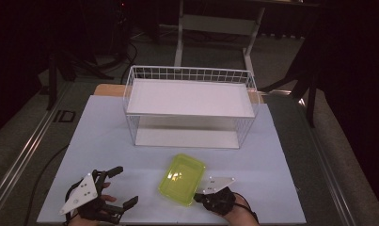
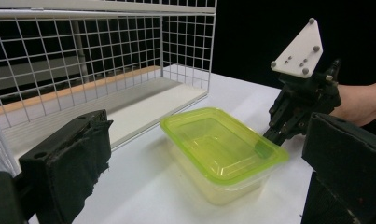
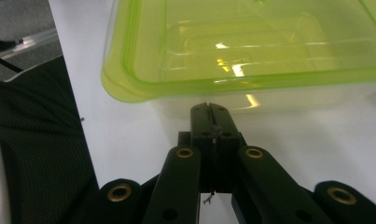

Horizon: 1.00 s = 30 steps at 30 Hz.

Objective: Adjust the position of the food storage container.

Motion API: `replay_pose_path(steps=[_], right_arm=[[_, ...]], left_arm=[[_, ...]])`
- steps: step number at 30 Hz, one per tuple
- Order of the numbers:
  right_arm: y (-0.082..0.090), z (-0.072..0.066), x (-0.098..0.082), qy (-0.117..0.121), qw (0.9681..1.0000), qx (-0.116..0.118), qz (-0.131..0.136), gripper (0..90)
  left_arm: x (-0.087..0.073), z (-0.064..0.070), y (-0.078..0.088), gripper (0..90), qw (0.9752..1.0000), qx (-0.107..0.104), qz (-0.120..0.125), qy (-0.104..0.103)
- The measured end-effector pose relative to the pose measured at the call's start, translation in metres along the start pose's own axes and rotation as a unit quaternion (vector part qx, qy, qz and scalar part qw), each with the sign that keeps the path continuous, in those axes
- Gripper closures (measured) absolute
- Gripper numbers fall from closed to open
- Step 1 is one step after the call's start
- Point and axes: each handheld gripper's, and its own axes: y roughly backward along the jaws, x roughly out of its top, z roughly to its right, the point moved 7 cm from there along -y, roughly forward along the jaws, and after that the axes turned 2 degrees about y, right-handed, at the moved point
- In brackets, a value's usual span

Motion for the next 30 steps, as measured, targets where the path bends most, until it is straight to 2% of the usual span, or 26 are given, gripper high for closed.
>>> replay_pose_path(steps=[12, 16, 20, 30], right_arm=[[-0.021, -0.012, 0.019, 0.021, 0.9997, 0.011, 0.001, 90.0], [-0.028, -0.020, 0.024, 0.023, 0.9995, 0.022, 0.002, 90.0], [-0.030, -0.028, 0.025, 0.036, 0.9990, 0.028, 0.000, 90.0], [-0.043, -0.029, 0.042, 0.043, 0.9986, 0.030, 0.009, 90.0]], left_arm=[[0.000, -0.001, 0.001, 2.0, 1.0000, 0.002, -0.001, -0.001], [0.000, -0.001, 0.001, 2.0, 1.0000, 0.002, -0.002, -0.002], [0.000, -0.001, 0.001, 2.0, 1.0000, 0.002, -0.002, -0.004], [-0.001, -0.002, 0.001, 2.0, 1.0000, 0.003, -0.004, -0.004]])
